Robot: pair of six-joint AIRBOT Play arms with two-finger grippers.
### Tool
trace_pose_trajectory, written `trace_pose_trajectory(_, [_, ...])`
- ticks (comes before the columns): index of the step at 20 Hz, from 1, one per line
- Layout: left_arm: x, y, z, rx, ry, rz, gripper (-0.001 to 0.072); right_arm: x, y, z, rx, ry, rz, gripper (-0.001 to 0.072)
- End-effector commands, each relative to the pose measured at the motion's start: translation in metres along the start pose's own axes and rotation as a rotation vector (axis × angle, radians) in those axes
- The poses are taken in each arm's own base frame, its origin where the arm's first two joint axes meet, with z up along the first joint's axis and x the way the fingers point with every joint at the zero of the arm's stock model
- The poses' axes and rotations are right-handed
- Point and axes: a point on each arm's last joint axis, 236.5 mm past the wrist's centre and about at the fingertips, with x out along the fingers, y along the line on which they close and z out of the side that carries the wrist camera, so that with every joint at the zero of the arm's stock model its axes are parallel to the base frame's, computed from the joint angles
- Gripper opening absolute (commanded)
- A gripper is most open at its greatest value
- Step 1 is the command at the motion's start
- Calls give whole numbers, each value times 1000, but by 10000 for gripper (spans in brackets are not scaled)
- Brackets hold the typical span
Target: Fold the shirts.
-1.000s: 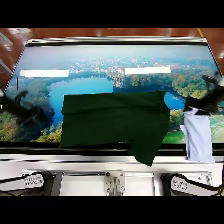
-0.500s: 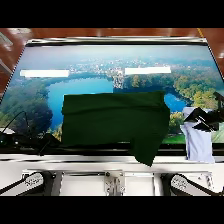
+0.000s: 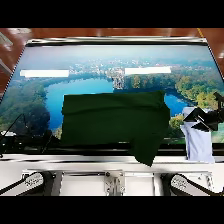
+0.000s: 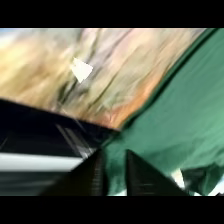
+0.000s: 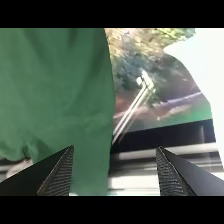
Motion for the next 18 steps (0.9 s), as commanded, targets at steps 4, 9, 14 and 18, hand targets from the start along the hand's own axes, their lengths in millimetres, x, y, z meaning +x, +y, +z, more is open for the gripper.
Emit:
trace_pose_trajectory(4, [-1, -13, -14, 34, 57, -54, 33, 68, 12, -77, -37, 240, 81, 626])
trace_pose_trajectory(9, [-2, -22, -17, 37, 69, -94, 32, 102, 21, -104, -57, 287, 95, 626])
trace_pose_trajectory(14, [-2, -22, -17, 47, 68, -95, 31, 118, 30, -95, 3, 211, 144, 623])
trace_pose_trajectory(18, [-2, -22, -17, 54, 68, -95, 31, 125, 25, -91, 31, 177, 131, 622])
